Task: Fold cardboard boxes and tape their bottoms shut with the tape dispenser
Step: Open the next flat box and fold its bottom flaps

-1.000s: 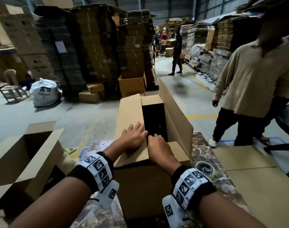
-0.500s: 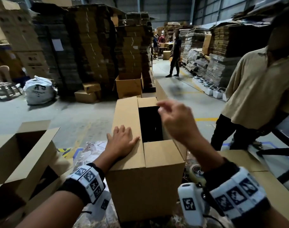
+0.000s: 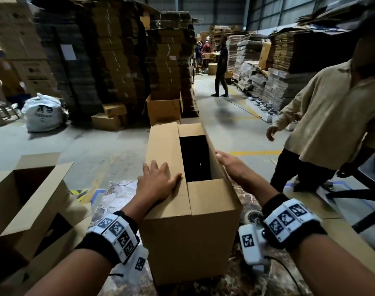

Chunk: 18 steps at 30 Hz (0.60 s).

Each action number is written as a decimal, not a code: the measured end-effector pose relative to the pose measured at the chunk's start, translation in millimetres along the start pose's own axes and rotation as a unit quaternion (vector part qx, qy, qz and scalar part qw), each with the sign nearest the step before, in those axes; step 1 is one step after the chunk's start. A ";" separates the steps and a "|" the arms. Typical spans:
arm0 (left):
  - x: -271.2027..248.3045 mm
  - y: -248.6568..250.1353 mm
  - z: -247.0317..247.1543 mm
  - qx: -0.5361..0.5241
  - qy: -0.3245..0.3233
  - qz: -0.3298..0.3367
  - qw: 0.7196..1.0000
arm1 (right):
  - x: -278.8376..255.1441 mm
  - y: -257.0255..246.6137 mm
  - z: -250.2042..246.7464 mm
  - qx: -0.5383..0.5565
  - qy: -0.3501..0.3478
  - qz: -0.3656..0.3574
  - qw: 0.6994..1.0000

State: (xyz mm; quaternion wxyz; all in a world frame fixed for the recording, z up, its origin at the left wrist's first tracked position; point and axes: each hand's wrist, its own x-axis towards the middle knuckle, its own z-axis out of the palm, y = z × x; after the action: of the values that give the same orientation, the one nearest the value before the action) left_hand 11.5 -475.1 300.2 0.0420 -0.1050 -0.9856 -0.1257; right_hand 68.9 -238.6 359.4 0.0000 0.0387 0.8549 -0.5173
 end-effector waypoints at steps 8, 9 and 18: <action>6.4 -3.1 5.9 0.018 0.002 -0.017 1.000 | 1.7 17.6 58.8 -0.403 0.001 0.060 0.913; 7.9 -5.1 5.9 0.021 -0.003 -0.016 1.000 | 2.4 18.1 59.0 -0.406 0.003 0.057 0.912; 7.2 -33.2 -7.4 0.017 -0.002 0.023 1.000 | 19.2 14.9 68.5 -0.406 0.017 0.018 0.913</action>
State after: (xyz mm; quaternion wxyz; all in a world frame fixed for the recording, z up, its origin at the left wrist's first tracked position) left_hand -2.3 -507.1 300.2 0.0449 -0.1272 -0.9850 -0.1072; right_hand 48.0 -291.0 313.6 0.0101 0.0597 0.9904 -0.1246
